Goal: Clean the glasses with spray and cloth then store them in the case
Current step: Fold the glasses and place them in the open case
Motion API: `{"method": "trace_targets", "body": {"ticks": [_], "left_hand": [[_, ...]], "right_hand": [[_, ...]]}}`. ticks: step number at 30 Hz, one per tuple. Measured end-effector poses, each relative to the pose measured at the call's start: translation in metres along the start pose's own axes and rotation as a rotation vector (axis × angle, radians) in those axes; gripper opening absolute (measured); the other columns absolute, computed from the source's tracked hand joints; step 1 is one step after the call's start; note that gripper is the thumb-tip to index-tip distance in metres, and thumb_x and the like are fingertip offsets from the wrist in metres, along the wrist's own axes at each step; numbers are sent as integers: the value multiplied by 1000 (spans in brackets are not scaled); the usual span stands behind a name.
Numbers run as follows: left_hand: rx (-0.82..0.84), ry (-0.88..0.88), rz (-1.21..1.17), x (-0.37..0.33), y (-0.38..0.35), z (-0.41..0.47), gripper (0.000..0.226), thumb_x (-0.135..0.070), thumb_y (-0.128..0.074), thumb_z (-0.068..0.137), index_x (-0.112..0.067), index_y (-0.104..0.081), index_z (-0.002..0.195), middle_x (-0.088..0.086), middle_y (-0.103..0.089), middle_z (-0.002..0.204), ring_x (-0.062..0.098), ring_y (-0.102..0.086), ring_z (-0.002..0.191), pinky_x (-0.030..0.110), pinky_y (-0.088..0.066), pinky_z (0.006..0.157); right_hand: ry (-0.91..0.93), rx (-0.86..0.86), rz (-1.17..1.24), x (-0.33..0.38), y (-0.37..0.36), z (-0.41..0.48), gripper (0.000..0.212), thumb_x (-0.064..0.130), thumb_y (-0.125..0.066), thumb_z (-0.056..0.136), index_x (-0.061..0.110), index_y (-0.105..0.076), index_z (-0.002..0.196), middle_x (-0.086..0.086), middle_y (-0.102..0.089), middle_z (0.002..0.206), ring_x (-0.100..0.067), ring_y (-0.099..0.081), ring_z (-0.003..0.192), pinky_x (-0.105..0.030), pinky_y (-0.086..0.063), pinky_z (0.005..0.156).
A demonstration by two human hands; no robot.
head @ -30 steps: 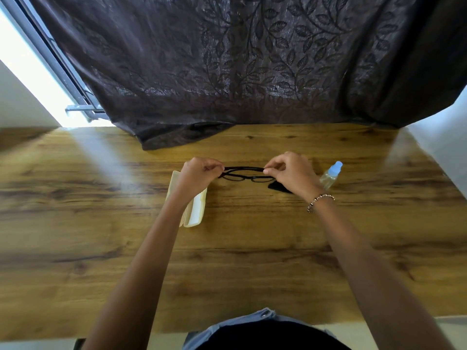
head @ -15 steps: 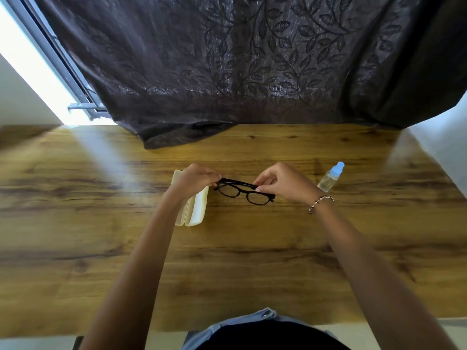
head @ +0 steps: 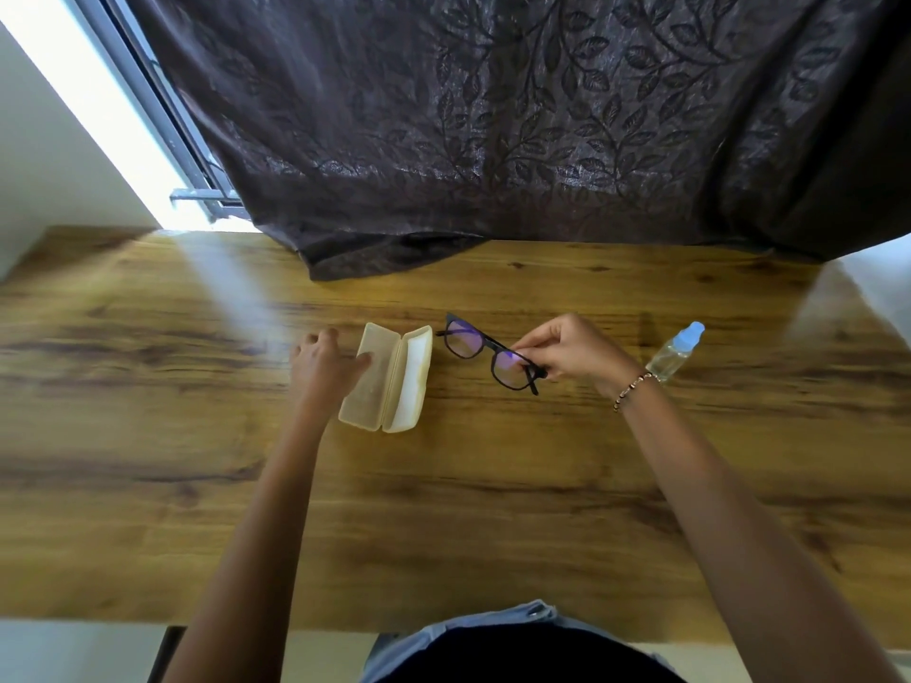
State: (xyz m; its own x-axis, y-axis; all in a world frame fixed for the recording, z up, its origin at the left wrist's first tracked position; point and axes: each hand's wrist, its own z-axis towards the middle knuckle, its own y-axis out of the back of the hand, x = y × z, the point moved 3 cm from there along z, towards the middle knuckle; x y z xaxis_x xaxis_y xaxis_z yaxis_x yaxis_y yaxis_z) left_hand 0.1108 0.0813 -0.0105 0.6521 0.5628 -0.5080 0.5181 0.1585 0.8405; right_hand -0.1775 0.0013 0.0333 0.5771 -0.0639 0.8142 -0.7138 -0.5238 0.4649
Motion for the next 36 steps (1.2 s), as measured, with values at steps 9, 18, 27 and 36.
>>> {"method": "trace_targets", "body": {"ticks": [9, 18, 27, 36], "left_hand": [[84, -55, -69, 10, -5, 0, 24, -18, -65, 84, -11, -70, 106, 8, -69, 107, 26, -64, 97, 42, -54, 86], [166, -409, -36, -52, -19, 7, 24, -25, -67, 87, -13, -70, 108, 2, -71, 105, 14, -63, 94, 24, -49, 85], [250, -525, -47, -94, -42, 3, 25, -23, -69, 84, -14, -70, 108, 2, -71, 106, 9, -60, 91, 18, -43, 82], [277, -536, -85, -99, -47, 4, 28, -23, -71, 82, -13, -71, 108, 2, -70, 110, 15, -63, 101, 25, -46, 93]], "right_hand": [[15, 46, -167, 15, -4, 11, 10, 16, -69, 85, 17, -76, 92, -2, -74, 88, -22, -68, 91, -39, -57, 78], [-41, 155, -158, 15, 2, 12, 12, 8, -65, 84, 9, -75, 90, -10, -69, 70, -22, -49, 72, -26, -33, 57], [-251, 279, 18, 5, -3, 23, 22, 5, -68, 85, -1, -69, 106, -16, -72, 100, -11, -67, 66, -19, -54, 56], [-250, 213, -101, -3, -12, 35, 11, 9, -74, 81, 8, -71, 92, -2, -71, 91, -9, -65, 85, -20, -54, 69]]}}
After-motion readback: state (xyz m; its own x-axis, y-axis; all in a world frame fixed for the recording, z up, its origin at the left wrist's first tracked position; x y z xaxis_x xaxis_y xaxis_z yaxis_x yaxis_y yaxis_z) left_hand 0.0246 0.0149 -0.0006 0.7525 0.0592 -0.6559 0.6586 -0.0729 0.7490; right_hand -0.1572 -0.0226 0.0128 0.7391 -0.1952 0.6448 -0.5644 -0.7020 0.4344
